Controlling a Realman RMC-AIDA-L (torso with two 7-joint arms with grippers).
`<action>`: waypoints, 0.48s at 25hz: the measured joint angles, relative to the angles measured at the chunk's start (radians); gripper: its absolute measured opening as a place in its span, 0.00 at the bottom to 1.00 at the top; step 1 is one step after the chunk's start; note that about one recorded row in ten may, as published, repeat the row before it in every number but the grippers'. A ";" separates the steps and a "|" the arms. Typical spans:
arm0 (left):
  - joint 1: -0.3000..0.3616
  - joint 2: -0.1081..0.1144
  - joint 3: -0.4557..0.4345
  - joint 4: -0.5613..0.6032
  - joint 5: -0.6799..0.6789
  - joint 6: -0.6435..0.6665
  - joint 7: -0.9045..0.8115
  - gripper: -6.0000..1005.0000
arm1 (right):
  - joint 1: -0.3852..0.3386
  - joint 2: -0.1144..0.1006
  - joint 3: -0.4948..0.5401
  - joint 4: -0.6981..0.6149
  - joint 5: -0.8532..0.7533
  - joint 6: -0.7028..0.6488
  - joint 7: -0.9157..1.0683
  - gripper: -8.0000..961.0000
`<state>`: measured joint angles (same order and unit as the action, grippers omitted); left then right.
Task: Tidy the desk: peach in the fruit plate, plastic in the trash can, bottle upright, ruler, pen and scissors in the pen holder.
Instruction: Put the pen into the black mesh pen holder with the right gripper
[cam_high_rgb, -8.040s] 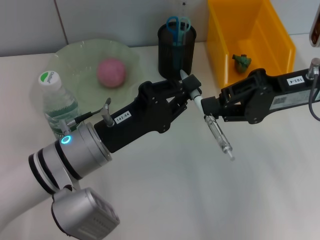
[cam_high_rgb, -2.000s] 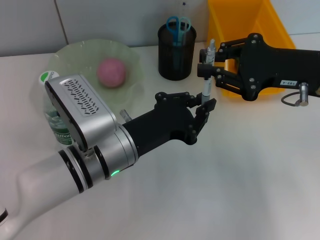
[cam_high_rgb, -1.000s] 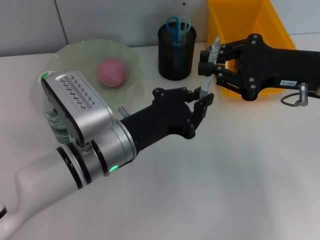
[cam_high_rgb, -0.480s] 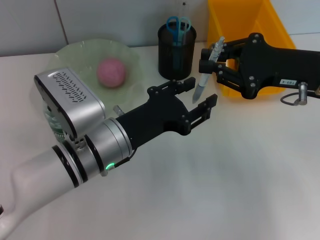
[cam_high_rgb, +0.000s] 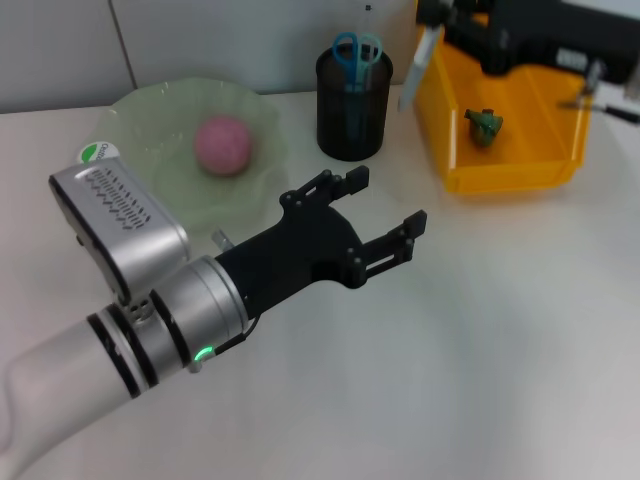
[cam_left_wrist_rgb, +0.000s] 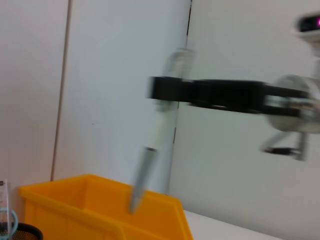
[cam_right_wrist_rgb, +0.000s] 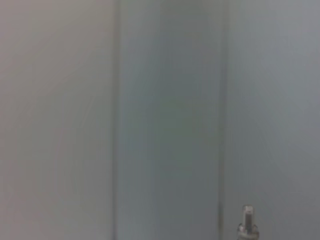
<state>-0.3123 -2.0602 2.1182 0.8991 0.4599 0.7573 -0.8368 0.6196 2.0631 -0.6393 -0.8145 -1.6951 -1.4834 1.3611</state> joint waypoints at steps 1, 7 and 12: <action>0.004 0.001 0.000 -0.003 0.002 0.009 0.002 0.78 | 0.021 -0.005 -0.011 -0.001 -0.005 0.047 0.036 0.16; 0.009 -0.003 -0.016 -0.056 0.029 0.071 0.010 0.81 | 0.155 -0.042 -0.130 0.026 -0.136 0.373 0.262 0.16; 0.009 -0.003 -0.042 -0.113 0.032 0.123 0.018 0.81 | 0.290 -0.085 -0.154 0.163 -0.294 0.520 0.445 0.17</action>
<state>-0.3036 -2.0628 2.0763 0.7858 0.4917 0.8805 -0.8186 0.9100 1.9777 -0.7934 -0.6513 -1.9895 -0.9630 1.8066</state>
